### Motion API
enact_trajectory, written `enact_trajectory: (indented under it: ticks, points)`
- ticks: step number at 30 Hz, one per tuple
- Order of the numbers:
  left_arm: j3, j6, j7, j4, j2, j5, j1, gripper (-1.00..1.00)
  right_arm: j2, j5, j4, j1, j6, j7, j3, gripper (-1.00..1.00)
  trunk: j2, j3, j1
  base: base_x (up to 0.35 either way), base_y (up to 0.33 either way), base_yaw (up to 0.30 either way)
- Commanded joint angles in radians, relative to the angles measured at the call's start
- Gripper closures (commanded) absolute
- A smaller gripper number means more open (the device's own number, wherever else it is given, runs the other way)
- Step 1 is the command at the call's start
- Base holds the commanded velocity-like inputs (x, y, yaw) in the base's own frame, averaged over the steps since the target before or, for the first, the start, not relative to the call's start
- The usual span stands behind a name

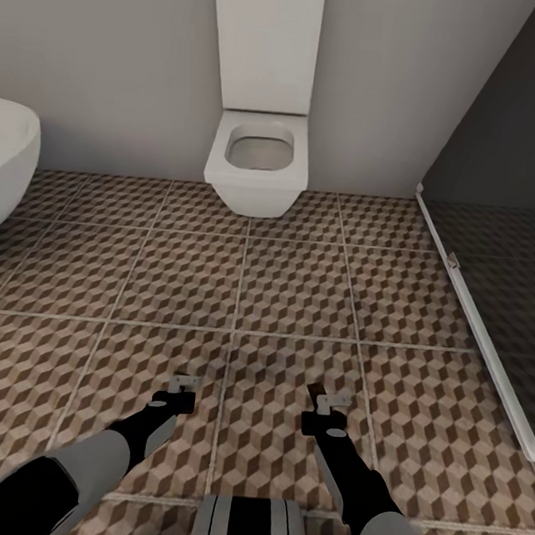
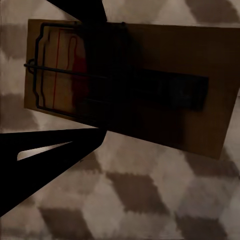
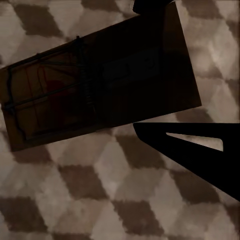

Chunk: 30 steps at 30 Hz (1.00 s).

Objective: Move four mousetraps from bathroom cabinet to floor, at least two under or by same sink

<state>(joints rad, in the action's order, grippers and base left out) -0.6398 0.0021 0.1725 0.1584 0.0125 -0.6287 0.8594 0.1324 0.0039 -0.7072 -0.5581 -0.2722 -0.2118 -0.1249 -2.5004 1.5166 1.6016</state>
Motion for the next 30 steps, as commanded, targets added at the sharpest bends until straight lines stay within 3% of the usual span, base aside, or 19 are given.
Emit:
enact_trajectory:
  ticks: [1,16,30]
  points:
    - [-0.009,0.001,0.009,0.001,0.0,-0.005,0.0,1.0,-0.001,-0.001,-0.002,0.0,-0.007,-0.006,-0.004,1.0,-0.001,0.006,0.0,0.0,0.0,0.0]
    - [-0.009,0.001,0.009,0.001,0.0,-0.005,0.0,1.0,0.0,-0.001,-0.001,0.0,-0.006,-0.006,-0.005,1.0,-0.004,0.077,0.007,0.0,0.0,0.0]
    - [-0.009,-0.001,0.009,0.001,0.0,-0.005,-0.001,1.0,0.0,0.0,-0.001,0.0,-0.006,-0.006,-0.005,1.0,-0.004,0.077,0.007,0.0,0.0,0.0]
